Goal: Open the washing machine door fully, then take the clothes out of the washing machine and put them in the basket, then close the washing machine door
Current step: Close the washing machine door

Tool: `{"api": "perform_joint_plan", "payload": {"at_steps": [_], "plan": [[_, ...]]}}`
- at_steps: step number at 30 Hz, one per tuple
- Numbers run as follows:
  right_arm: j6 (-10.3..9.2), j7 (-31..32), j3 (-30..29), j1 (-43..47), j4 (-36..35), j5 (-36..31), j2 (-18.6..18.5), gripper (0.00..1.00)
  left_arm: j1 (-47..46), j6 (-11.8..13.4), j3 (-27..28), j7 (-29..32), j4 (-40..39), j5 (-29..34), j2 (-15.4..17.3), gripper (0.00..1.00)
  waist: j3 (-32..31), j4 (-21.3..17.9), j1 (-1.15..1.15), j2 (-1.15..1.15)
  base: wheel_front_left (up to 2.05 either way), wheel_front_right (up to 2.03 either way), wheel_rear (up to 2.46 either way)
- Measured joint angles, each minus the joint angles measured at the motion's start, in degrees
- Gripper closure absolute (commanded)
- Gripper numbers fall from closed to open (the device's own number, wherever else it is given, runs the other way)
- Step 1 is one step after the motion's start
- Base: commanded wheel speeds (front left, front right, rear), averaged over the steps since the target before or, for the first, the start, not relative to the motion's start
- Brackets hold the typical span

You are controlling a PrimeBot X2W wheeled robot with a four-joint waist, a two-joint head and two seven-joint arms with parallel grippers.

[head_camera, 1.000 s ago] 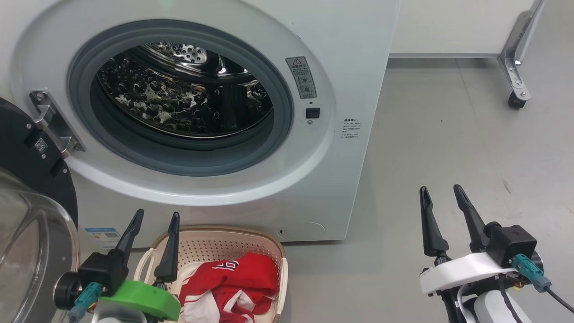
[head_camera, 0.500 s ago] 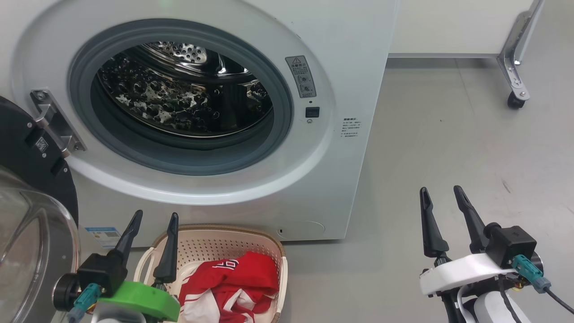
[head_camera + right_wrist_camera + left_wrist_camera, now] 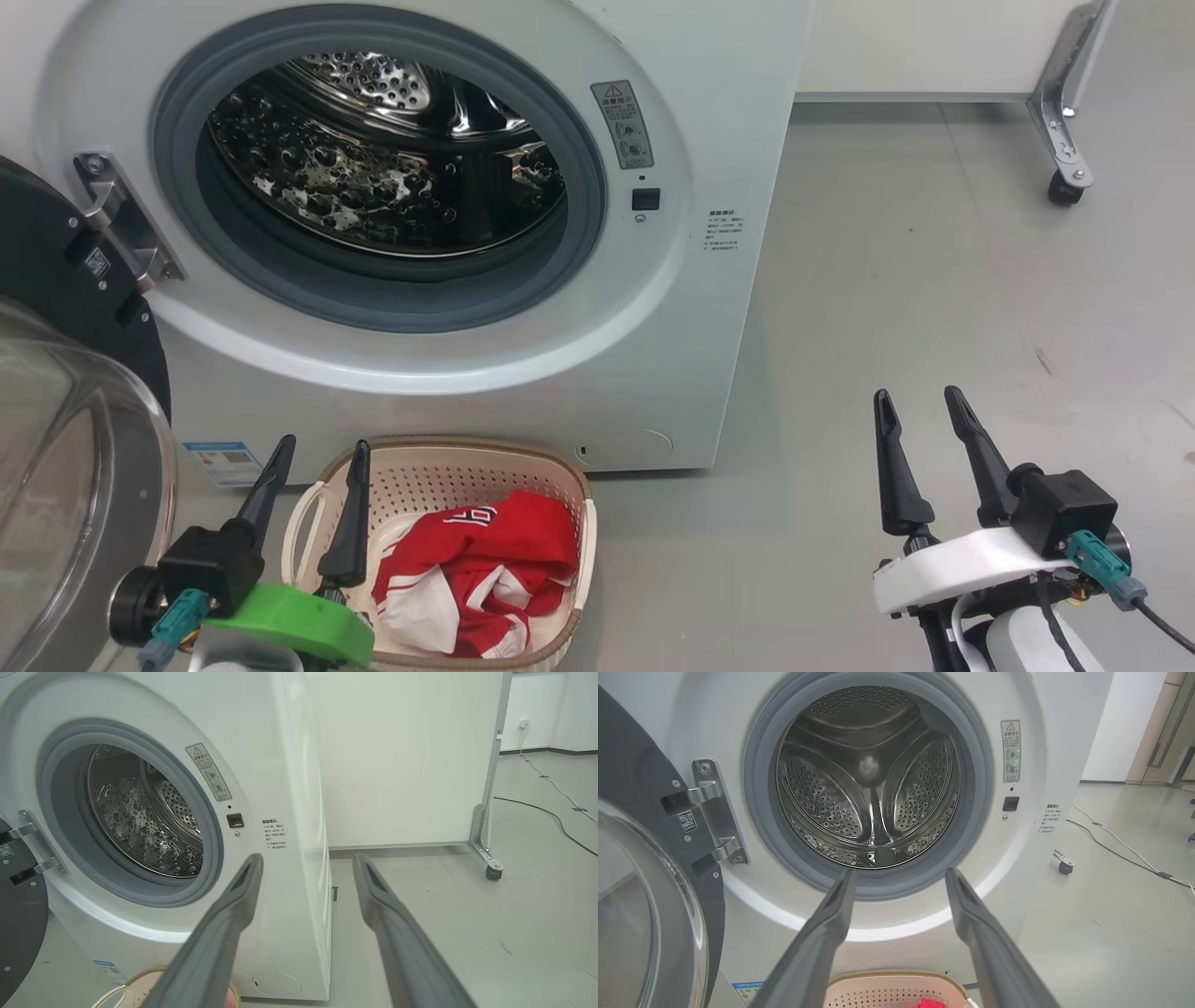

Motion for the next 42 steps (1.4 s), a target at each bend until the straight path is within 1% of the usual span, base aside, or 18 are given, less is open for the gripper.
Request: {"api": "perform_joint_plan", "payload": {"at_steps": [24, 27, 42], "plan": [[0.03, 0.02, 0.71, 0.0, 0.16, 0.0, 0.01, 0.0, 0.03, 0.05, -0.18, 0.0, -1.21, 0.98, -0.21, 0.0, -0.18, 0.26, 0.0, 0.0, -1.31, 1.4, -0.09], [0.05, 0.02, 0.77, 0.0, 0.23, 0.0, 0.01, 0.0, 0.26, -0.02, -0.36, 0.0, -1.3, -1.03, -0.55, 0.0, -0.3, 0.3, 0.0, 0.0, -1.04, 1.04, 0.0], [0.05, 0.07, 0.76, 0.0, 0.24, 0.1, 0.12, 0.0, 0.66, -0.09, -0.48, 0.0, -1.94, -1.12, -0.54, 0.0, -0.05, 0.3, 0.0, 0.0, -0.67, 0.67, 0.0]]}}
